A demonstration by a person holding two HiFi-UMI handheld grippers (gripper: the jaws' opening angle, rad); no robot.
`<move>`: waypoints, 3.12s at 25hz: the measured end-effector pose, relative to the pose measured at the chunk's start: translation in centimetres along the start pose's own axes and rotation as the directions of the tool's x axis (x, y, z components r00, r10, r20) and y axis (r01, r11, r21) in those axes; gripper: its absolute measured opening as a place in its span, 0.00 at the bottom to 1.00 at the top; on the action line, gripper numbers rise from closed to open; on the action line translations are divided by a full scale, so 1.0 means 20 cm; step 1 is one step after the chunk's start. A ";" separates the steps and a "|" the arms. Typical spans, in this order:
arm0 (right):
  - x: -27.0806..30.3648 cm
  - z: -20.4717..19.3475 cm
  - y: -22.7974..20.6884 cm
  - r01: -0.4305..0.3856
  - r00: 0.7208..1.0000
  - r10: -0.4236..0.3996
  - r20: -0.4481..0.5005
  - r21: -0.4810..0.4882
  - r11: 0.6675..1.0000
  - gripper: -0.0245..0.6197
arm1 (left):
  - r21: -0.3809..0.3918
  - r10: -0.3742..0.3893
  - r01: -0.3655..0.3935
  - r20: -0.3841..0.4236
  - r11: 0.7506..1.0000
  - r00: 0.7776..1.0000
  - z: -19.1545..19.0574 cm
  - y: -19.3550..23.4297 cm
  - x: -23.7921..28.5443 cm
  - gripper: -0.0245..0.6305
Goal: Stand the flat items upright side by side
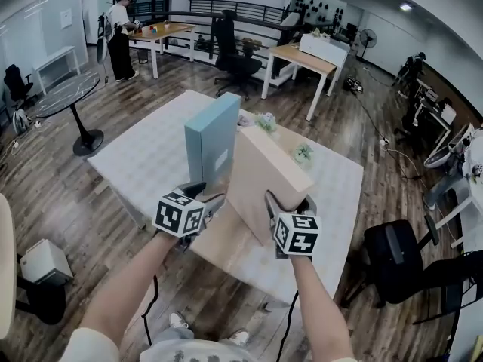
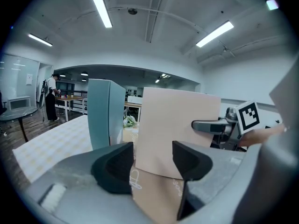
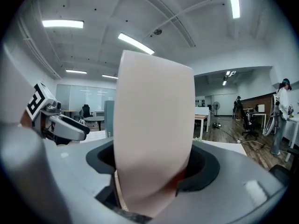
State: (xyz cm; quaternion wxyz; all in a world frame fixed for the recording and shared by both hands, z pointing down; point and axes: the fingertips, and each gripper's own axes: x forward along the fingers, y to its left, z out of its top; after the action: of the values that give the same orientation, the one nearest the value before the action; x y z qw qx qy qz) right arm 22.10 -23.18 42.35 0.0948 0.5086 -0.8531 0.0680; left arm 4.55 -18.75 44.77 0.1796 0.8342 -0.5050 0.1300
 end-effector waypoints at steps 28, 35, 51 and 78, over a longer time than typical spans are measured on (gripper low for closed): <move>0.46 0.07 0.41 0.502 0.865 -0.502 0.011 0.040 0.864 0.57 | 0.068 -0.159 0.157 0.020 0.985 0.987 0.15 0.69 -0.05 0.45; 0.56 0.12 0.37 0.519 0.853 -0.521 0.025 0.051 0.853 0.57 | 0.095 -0.158 0.157 0.006 0.983 0.987 0.20 0.70 0.04 0.45; 0.75 0.14 0.39 0.600 0.799 -0.602 0.011 0.068 0.797 0.57 | 0.191 -0.314 0.308 -0.001 0.932 0.949 0.29 0.77 0.14 0.45; 0.83 0.18 0.55 0.531 0.842 -0.539 -0.018 0.204 0.822 0.57 | 0.250 -0.486 0.480 -0.042 0.841 0.873 0.33 0.68 0.19 0.45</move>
State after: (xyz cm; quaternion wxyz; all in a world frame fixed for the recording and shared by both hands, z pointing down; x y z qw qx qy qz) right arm 4.47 -32.89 42.54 0.0411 0.7355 -0.6666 0.1142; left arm -5.54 -30.44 42.72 0.0931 0.9517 -0.2599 0.1341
